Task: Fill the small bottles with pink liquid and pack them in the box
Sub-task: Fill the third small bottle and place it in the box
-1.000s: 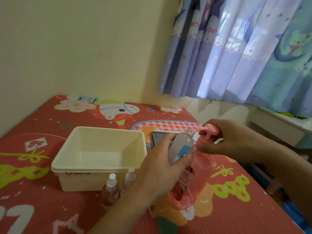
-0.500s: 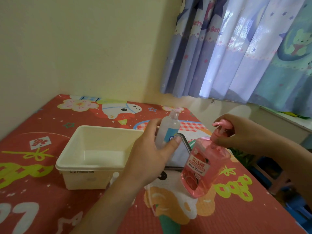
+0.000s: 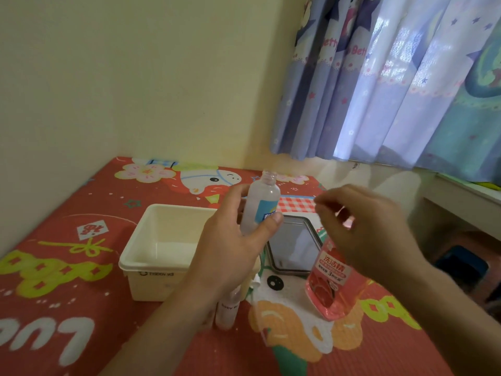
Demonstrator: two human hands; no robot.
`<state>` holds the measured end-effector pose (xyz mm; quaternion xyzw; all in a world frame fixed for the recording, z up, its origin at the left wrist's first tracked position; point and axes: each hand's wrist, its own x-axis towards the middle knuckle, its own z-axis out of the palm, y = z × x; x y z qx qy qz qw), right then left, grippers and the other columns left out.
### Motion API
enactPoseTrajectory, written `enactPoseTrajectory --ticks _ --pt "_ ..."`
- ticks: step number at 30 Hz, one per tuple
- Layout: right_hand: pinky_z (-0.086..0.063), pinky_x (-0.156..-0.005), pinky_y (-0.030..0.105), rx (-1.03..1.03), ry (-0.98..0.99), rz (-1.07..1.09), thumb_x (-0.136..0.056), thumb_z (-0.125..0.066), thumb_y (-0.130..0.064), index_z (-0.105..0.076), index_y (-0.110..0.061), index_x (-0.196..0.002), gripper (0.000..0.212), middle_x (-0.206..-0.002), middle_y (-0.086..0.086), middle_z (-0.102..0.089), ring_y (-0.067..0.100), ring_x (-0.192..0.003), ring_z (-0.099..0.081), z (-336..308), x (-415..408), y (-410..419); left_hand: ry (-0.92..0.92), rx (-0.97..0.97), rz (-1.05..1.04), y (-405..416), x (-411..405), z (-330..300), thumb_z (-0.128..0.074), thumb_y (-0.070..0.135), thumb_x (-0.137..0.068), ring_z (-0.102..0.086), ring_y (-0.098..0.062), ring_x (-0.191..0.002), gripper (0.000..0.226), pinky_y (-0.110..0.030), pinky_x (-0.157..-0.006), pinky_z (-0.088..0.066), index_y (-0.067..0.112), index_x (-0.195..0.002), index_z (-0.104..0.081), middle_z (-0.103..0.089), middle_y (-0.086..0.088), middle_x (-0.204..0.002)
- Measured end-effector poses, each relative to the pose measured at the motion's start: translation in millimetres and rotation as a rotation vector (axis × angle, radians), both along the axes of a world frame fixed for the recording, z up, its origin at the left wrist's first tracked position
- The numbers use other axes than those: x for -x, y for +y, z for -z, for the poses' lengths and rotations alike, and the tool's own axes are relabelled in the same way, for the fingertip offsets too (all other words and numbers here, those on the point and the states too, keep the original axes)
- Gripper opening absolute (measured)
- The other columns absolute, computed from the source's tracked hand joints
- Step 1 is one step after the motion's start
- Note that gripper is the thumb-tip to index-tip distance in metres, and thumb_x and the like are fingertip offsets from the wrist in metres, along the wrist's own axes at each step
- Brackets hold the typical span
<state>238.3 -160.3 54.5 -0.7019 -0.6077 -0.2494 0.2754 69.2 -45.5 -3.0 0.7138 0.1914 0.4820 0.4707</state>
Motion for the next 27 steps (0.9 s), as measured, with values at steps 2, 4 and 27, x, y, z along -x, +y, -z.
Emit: enactPoseTrajectory --ticks 2,4,27 --pt "-0.049 -0.062 0.021 0.085 0.035 -0.014 -0.089 -0.066 -0.016 -0.073 -0.021 -0.089 0.008 -0.080 -0.012 -0.067 0.004 -0.068 -0.057 22 9 12 -0.017 -0.003 -0.022 2 6 0 -0.070 0.047 -0.087 -0.063 0.010 -0.096 0.031 -0.006 -0.070 -0.048 0.048 -0.114 -0.053 -0.065 0.034 -0.104" --pt "-0.052 -0.062 0.024 0.218 0.116 0.042 -0.091 -0.063 -0.017 -0.072 -0.024 -0.085 0.012 -0.077 -0.012 -0.068 0.003 -0.067 -0.058 49 12 25 -0.029 -0.016 -0.047 4 13 0 -0.070 0.045 -0.088 -0.063 0.011 -0.094 0.028 -0.004 -0.069 -0.047 0.051 -0.110 -0.053 -0.065 0.034 -0.103" --pt "-0.061 -0.066 0.030 0.727 0.626 0.257 -0.085 -0.068 -0.035 -0.072 -0.019 -0.079 0.018 -0.075 0.002 -0.072 0.013 -0.067 -0.068 153 -4 92 -0.097 -0.008 -0.141 35 45 8 -0.065 0.057 -0.081 -0.064 0.004 -0.099 0.031 -0.005 -0.062 -0.048 0.051 -0.110 -0.054 -0.067 0.029 -0.102"
